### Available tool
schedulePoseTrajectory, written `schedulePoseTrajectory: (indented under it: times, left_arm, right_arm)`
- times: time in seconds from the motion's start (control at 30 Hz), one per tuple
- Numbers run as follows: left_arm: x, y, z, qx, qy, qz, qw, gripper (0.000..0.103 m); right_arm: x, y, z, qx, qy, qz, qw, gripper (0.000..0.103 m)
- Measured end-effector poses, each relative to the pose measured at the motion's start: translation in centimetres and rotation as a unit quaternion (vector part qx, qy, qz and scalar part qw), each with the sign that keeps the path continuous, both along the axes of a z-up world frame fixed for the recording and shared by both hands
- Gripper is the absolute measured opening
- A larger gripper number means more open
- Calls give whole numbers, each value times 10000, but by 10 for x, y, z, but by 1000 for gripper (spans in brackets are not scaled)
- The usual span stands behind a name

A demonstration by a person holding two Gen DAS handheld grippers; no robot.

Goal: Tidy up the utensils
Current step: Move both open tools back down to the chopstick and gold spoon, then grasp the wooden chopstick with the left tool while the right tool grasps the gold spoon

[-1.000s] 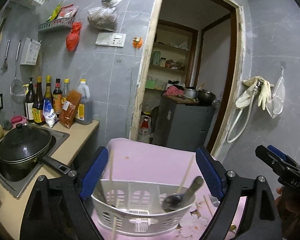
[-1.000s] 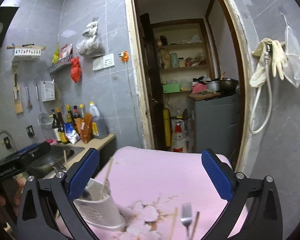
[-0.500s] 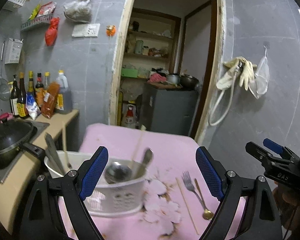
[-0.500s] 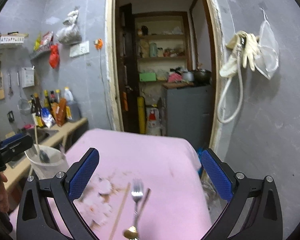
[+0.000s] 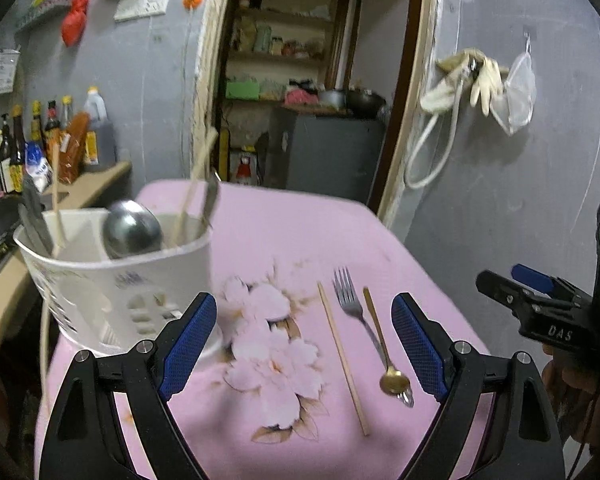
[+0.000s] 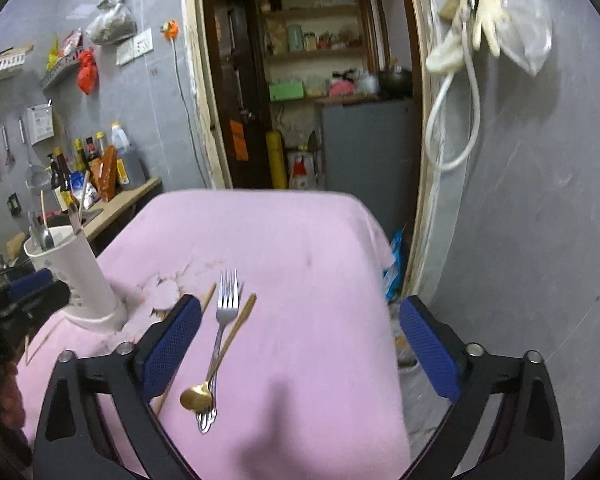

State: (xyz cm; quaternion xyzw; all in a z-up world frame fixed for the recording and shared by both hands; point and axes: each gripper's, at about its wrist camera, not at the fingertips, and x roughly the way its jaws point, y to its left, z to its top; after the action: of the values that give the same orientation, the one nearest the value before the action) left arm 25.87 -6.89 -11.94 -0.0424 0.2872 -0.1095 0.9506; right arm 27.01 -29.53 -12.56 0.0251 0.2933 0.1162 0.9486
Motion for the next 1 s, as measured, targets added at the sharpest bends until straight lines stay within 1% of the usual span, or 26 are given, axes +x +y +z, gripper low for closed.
schedulePoseTrajectory:
  times: [0.07, 0.1, 0.13, 0.17, 0.2, 0.23, 0.27, 0.3, 0.33, 0.37, 0.4, 0.43, 0.47, 0.53, 0.63, 0.7, 0.87, 1.0]
  left_arm:
    - [5, -5, -8, 60, 165, -47, 9998, 85]
    - [8, -7, -13, 80, 235, -66, 9997, 85]
    - [10, -8, -17, 84, 290, -83, 9995, 84]
    - [12, -8, -21, 81, 339, -94, 9993, 84]
    - [14, -9, -23, 79, 387, -109, 9992, 81]
    - [17, -10, -26, 74, 441, -129, 9989, 75]
    - [21, -12, -30, 66, 543, -167, 9984, 73]
    - [24, -12, -33, 61, 617, -187, 9979, 69]
    - [27, -13, -37, 52, 705, -215, 9973, 64]
    - [28, -14, -39, 40, 752, -235, 9969, 62]
    - [31, -15, -42, 21, 826, -287, 9962, 57]
    - [34, -16, -44, 8, 883, -337, 9955, 51]
    - [36, -18, -47, -1, 960, -415, 9945, 48]
    - [41, -22, -52, 9, 1103, -539, 9924, 38]
    - [49, -26, -61, 60, 1318, -630, 9893, 32]
    - [54, -28, -66, 81, 1447, -659, 9872, 26]
    - [67, -35, -73, 165, 1683, -706, 9831, 25]
    - [78, -41, -84, 399, 1945, -610, 9782, 25]
  right_arm:
    - [6, -1, -8, 27, 187, 91, 9998, 87]
    - [8, -1, -11, 40, 256, 134, 9996, 85]
    - [12, 0, -15, 59, 336, 190, 9992, 82]
    - [15, 0, -18, 71, 402, 241, 9989, 76]
    - [18, 1, -21, 67, 458, 282, 9985, 73]
    - [23, 2, -24, 66, 516, 346, 9980, 69]
    - [26, 3, -27, 83, 550, 401, 9976, 64]
    - [30, 4, -29, 104, 590, 456, 9972, 61]
    - [34, 6, -31, 125, 647, 526, 9964, 56]
    - [40, 8, -34, 131, 721, 605, 9955, 53]
    - [45, 11, -37, 123, 809, 699, 9942, 51]
    - [49, 15, -39, 98, 871, 769, 9932, 46]
    - [53, 18, -42, 61, 932, 843, 9921, 40]
    - [59, 25, -46, -21, 1021, 995, 9898, 36]
    - [66, 34, -50, -133, 1101, 1209, 9865, 32]
    - [70, 37, -52, -170, 1136, 1308, 9847, 31]
    - [75, 39, -56, -152, 1267, 1358, 9825, 31]
    - [79, 38, -58, -117, 1334, 1321, 9822, 31]
